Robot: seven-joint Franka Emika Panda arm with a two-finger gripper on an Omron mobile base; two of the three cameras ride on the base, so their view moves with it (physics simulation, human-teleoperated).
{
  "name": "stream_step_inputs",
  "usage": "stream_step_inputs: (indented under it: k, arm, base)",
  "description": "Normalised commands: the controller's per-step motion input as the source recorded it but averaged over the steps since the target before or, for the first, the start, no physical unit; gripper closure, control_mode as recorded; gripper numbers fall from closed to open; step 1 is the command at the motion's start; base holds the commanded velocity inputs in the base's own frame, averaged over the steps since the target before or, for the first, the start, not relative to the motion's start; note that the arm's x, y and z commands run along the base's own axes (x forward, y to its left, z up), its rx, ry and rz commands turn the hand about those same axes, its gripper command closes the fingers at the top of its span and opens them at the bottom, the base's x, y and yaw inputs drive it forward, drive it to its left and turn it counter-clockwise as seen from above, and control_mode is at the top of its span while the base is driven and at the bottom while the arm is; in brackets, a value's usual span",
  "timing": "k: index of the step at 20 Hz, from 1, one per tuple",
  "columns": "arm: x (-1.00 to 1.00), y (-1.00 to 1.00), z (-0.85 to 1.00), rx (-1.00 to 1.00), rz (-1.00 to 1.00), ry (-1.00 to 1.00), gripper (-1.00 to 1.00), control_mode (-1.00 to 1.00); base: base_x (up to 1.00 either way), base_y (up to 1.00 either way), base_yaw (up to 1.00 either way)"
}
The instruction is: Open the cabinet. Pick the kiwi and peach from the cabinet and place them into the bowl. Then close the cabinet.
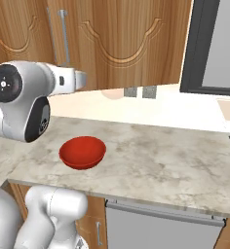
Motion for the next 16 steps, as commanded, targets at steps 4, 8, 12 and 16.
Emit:
stream_step_inputs:
  k: [4, 8, 12, 16]
  arm:
    - [-0.04, 0.54, 0.24, 0.00, -0.03, 0.04, 1.00, -1.00]
    - [0.00, 0.71, 0.24, 0.00, -0.10, 0.15, 1.00, -1.00]
    - [0.19, 0.70, 0.09, -0.02, -0.13, 0.17, 1.00, -1.00]
    - [0.52, 0.56, 0.00, -0.02, -0.18, 0.12, 1.00, -1.00]
  base:
    - [0.00, 0.00, 0.00]
    - [0.00, 0.00, 0.00]
    - [0.00, 0.00, 0.00]
    - [0.00, 0.00, 0.00]
